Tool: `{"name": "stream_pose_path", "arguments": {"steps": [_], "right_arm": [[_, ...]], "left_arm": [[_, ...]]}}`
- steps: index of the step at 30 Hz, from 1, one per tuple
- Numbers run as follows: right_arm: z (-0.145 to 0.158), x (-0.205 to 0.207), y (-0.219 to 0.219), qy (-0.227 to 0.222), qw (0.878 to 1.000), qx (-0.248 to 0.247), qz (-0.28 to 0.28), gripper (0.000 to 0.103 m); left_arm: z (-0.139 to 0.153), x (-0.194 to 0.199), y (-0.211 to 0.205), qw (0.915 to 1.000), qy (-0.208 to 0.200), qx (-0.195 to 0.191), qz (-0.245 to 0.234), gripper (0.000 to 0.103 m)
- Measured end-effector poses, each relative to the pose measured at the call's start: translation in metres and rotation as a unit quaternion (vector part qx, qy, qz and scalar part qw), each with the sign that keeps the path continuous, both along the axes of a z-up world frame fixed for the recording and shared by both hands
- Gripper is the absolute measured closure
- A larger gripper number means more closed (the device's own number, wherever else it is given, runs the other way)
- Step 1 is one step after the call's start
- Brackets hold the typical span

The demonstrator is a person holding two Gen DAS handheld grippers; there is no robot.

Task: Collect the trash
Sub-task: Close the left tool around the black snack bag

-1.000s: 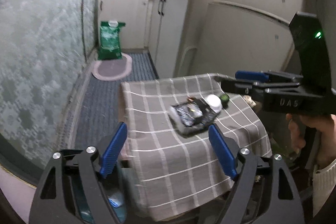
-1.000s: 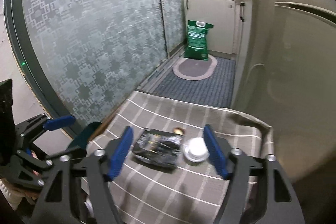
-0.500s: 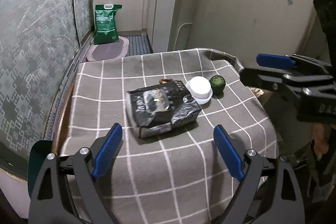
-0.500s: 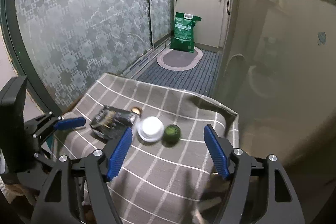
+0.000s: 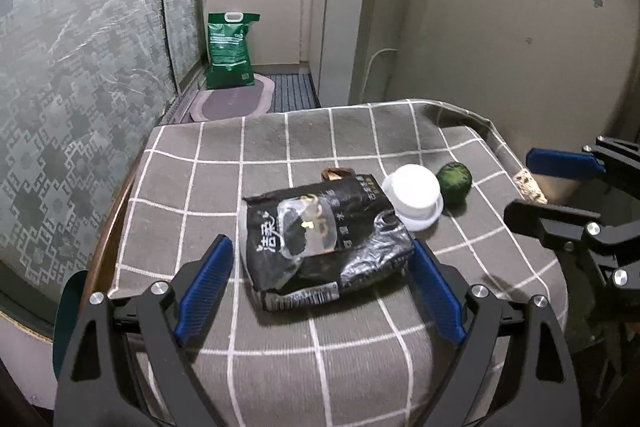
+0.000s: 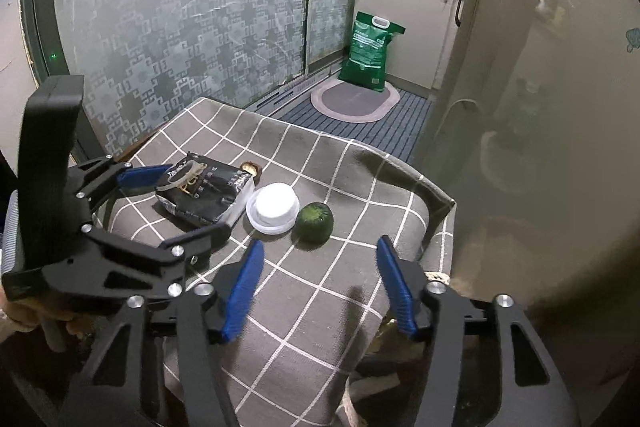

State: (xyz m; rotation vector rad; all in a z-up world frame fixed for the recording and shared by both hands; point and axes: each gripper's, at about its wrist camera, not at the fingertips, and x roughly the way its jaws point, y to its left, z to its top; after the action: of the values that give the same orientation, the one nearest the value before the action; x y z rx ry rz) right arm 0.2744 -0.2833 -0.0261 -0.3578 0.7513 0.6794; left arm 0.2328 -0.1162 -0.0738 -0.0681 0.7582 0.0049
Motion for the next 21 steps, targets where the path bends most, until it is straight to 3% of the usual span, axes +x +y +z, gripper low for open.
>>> {"name": "stream_pose_path", "arguments": {"steps": [5,9,12,21], "right_arm": [[-0.009,0.005,0.008,0.0,1.0,-0.017,0.006,0.052],[-0.017,0.008,0.016,-0.003,0.999,-0.036,0.007,0.058],[-0.022,0.01,0.022,-0.002,0.999,-0.044,0.008,0.06],[-0.026,0.021,0.034,-0.01,0.998,-0.056,-0.006,0.064]], "left_arm": [[-0.002,0.004,-0.003,0.9999,-0.008,0.013,-0.001,0.012],[-0.001,0.005,-0.003,0.9997,-0.007,0.021,-0.005,0.023],[0.002,0.003,0.002,1.0,-0.004,0.005,-0.007,0.028],[0.016,-0.007,0.027,0.9995,-0.016,-0.028,0.006,0.029]]}}
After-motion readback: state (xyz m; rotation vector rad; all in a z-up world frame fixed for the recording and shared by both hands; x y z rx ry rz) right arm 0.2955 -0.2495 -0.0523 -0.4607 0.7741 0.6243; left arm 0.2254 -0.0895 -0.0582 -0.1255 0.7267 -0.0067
